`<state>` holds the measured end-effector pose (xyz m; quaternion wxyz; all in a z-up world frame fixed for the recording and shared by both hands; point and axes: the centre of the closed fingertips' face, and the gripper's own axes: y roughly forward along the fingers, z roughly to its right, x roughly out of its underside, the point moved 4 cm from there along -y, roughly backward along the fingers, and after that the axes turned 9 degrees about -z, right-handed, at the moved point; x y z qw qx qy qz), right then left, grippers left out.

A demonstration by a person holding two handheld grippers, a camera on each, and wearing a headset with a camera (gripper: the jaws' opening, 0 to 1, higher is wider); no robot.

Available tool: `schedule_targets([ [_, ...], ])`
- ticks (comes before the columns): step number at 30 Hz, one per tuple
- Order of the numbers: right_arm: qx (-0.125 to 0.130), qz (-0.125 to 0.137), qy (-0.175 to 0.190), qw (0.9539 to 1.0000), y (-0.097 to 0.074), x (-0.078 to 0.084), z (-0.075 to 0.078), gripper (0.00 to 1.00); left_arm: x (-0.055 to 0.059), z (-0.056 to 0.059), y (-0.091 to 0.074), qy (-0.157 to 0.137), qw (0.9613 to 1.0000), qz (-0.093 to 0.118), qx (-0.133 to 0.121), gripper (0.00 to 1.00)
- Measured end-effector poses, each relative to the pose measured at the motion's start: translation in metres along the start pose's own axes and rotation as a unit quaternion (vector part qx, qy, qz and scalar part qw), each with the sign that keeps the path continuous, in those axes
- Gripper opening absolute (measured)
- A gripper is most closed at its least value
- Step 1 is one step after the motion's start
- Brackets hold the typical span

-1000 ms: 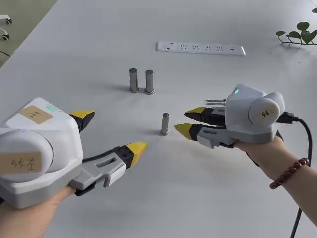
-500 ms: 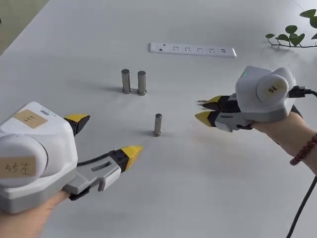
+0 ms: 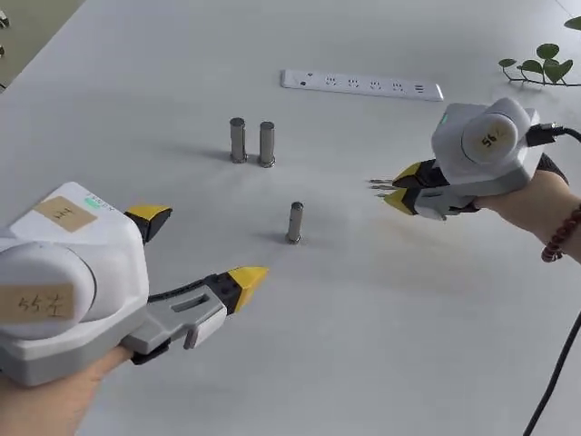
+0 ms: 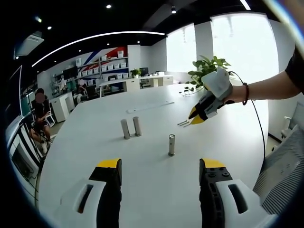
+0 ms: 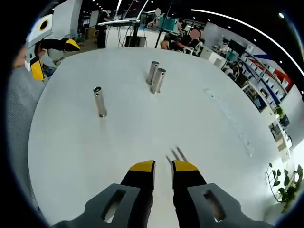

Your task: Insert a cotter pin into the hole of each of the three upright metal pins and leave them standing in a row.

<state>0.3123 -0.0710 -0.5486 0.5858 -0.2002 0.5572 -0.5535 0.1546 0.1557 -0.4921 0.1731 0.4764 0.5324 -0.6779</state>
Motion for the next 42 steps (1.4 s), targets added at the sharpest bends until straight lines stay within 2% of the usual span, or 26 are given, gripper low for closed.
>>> schedule_targets([
  [4, -0.007, -0.029, -0.009, 0.9995, 0.004, 0.006, 0.006, 0.09, 0.003, 0.000, 0.001, -0.002, 1.0000, -0.003, 0.001, 0.65],
  [10, -0.024, -0.033, -0.005, 0.9992, 0.008, 0.007, 0.011, 0.09, 0.004, 0.000, 0.002, -0.003, 1.0000, -0.003, 0.002, 0.64],
  [16, -0.043, -0.045, -0.021, 0.9978, 0.014, 0.006, 0.012, 0.07, 0.006, -0.004, 0.002, -0.002, 1.0000, -0.006, 0.001, 0.64],
  [26, -0.069, -0.081, -0.051, 0.9930, 0.024, 0.012, 0.016, 0.06, 0.009, -0.009, 0.003, -0.006, 0.9999, -0.010, -0.003, 0.64],
  [30, -0.079, -0.085, -0.053, 0.9918, 0.026, 0.011, 0.018, 0.05, 0.009, -0.010, 0.003, -0.005, 0.9999, -0.010, -0.004, 0.64],
  [34, -0.101, -0.084, -0.059, 0.9896, 0.025, 0.010, 0.019, 0.01, 0.009, -0.010, 0.002, 0.001, 1.0000, -0.010, -0.002, 0.64],
  [37, -0.113, -0.087, -0.066, 0.9876, 0.029, 0.009, 0.027, 0.02, 0.009, -0.009, 0.001, 0.014, 0.9998, -0.012, -0.003, 0.64],
  [42, -0.142, -0.099, -0.047, 0.9838, 0.028, 0.009, 0.026, 0.01, 0.009, -0.009, 0.001, 0.015, 0.9998, -0.012, -0.004, 0.64],
])
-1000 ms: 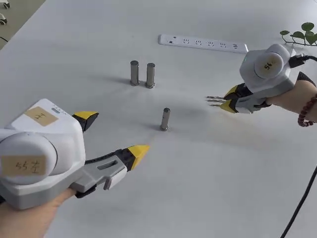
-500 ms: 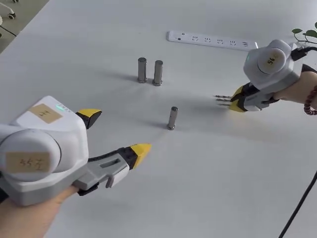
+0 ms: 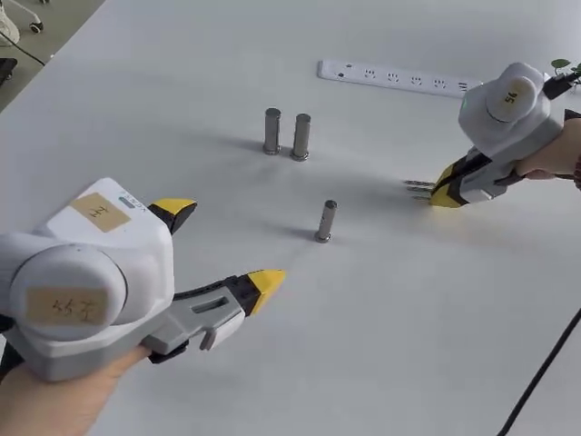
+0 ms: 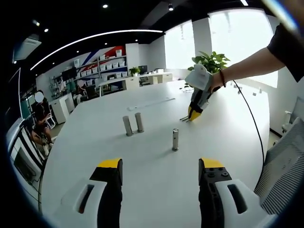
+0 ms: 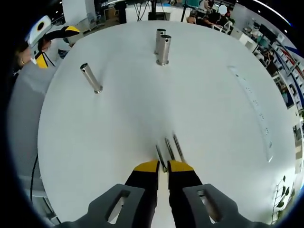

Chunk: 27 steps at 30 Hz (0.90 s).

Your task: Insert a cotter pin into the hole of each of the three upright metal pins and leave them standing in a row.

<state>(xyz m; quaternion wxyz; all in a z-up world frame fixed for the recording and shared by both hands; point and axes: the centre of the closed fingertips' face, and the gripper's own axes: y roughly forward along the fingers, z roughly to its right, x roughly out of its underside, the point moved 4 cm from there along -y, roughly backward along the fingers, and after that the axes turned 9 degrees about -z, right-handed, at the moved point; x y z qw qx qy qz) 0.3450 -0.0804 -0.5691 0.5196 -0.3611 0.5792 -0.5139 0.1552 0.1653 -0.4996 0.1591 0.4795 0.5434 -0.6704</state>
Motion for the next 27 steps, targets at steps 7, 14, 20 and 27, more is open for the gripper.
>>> schedule_targets([
  [7, -0.023, -0.023, -0.001, 0.9995, 0.004, -0.001, 0.011, 0.00, 0.002, -0.002, 0.000, 0.000, 1.0000, -0.003, -0.003, 0.64],
  [14, -0.019, -0.058, -0.044, 0.9972, 0.006, -0.001, 0.013, 0.00, 0.001, -0.004, 0.000, 0.001, 1.0000, -0.004, -0.006, 0.64],
  [20, -0.019, -0.069, -0.047, 0.9963, 0.007, 0.000, 0.010, 0.00, 0.001, -0.003, 0.001, 0.004, 1.0000, -0.006, -0.005, 0.64],
  [27, -0.002, -0.048, -0.041, 0.9980, 0.006, 0.002, 0.006, 0.00, 0.000, -0.004, 0.001, 0.006, 0.9999, -0.007, -0.005, 0.63],
])
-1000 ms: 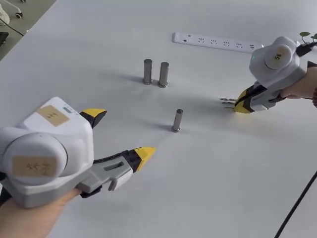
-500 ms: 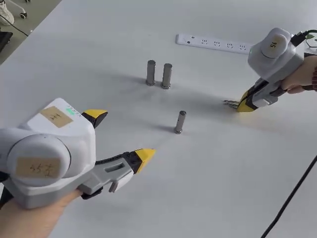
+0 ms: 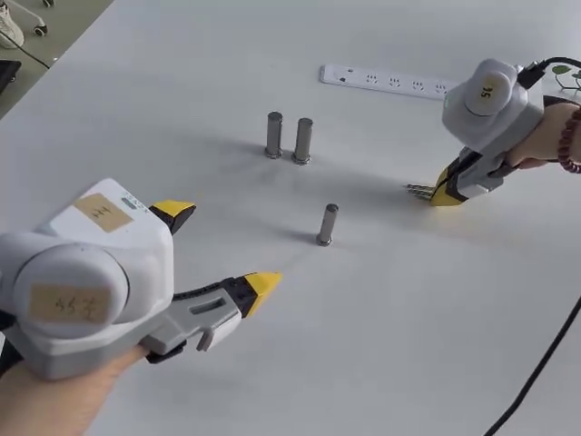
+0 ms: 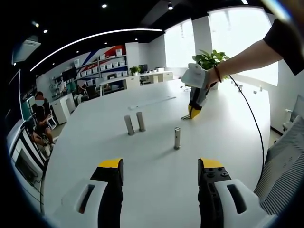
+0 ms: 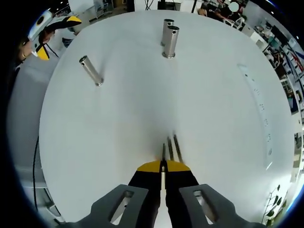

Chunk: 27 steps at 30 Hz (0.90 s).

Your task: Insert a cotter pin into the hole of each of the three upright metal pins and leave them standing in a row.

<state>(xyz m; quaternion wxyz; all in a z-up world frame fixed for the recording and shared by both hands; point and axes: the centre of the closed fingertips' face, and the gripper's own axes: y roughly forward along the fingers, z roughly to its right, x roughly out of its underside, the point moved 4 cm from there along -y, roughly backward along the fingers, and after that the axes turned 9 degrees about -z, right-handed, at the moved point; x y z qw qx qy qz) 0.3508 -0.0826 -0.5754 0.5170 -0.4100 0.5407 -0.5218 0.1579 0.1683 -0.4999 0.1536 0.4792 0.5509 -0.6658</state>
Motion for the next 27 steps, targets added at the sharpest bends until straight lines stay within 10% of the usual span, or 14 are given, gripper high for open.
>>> schedule_targets([
  [27, 0.067, 0.118, -0.081, 0.9874, -0.052, -0.035, -0.087, 0.00, -0.004, 0.018, 0.005, 0.020, 0.9985, -0.016, 0.049, 0.52],
])
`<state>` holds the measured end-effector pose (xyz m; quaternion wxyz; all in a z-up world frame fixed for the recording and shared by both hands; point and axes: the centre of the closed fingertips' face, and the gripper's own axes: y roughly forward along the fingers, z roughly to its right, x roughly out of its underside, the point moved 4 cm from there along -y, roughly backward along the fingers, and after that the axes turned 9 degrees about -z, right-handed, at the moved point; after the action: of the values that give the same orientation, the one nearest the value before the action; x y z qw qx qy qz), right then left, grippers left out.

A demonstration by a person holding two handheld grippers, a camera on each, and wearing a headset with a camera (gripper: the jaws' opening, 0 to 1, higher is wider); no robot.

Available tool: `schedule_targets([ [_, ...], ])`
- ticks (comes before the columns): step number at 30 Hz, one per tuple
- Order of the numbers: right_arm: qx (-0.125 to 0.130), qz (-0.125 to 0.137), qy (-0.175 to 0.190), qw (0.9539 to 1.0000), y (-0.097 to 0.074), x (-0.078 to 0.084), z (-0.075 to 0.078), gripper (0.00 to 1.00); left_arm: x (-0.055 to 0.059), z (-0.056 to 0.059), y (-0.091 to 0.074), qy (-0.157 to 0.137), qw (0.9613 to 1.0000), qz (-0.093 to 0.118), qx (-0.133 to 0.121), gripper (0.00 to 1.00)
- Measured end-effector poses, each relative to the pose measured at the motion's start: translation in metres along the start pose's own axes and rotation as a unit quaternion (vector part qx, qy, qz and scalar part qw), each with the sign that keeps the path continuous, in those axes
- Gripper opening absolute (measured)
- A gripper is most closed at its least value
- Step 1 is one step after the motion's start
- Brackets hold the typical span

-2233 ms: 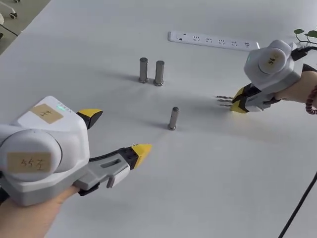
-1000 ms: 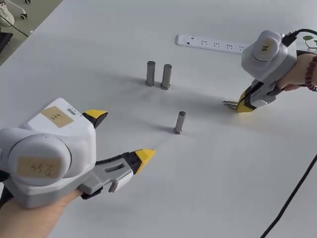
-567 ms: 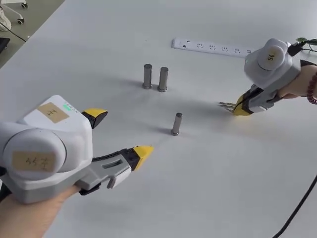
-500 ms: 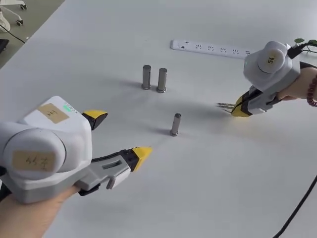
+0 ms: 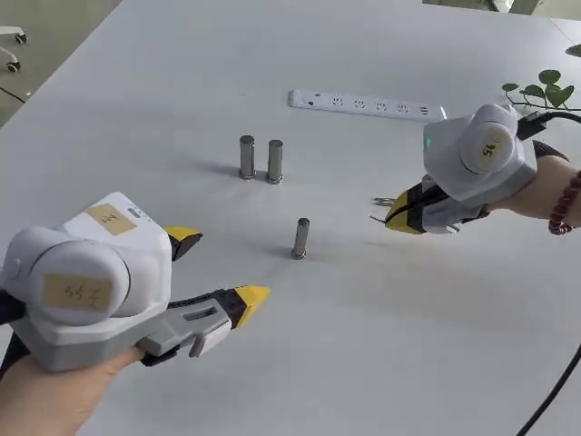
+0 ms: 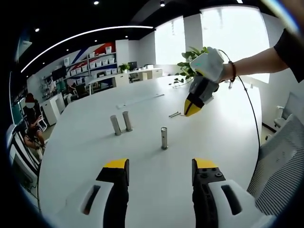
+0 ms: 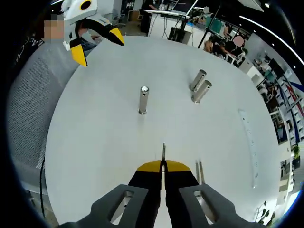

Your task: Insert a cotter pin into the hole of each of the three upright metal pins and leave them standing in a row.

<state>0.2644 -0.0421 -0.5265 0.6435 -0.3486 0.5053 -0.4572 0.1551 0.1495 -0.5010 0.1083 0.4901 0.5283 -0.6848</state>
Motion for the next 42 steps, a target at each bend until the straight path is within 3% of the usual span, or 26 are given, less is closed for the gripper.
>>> schedule_targets([
  [6, 0.020, 0.031, -0.032, 0.9988, -0.015, -0.026, -0.015, 0.00, -0.005, 0.004, -0.001, 0.006, 0.9999, -0.002, 0.010, 0.50],
  [11, 0.031, 0.056, -0.050, 0.9967, -0.020, -0.044, -0.028, 0.00, -0.010, 0.010, -0.001, -0.028, 0.9989, 0.008, 0.036, 0.46],
  [18, 0.016, 0.081, -0.073, 0.9939, -0.020, -0.063, -0.047, 0.00, -0.017, 0.019, -0.003, -0.054, 0.9964, 0.013, 0.064, 0.36],
  [23, 0.015, 0.098, -0.090, 0.9911, -0.022, -0.074, -0.060, 0.00, -0.018, 0.028, -0.002, -0.094, 0.9906, 0.016, 0.098, 0.29],
  [30, 0.026, 0.121, -0.114, 0.9858, -0.029, -0.088, -0.072, 0.00, -0.017, 0.033, -0.001, -0.134, 0.9835, 0.011, 0.121, 0.24],
  [42, 0.027, 0.132, -0.159, 0.9779, -0.036, -0.101, -0.089, 0.00, -0.027, 0.041, -0.001, -0.187, 0.9690, 0.026, 0.159, 0.11],
])
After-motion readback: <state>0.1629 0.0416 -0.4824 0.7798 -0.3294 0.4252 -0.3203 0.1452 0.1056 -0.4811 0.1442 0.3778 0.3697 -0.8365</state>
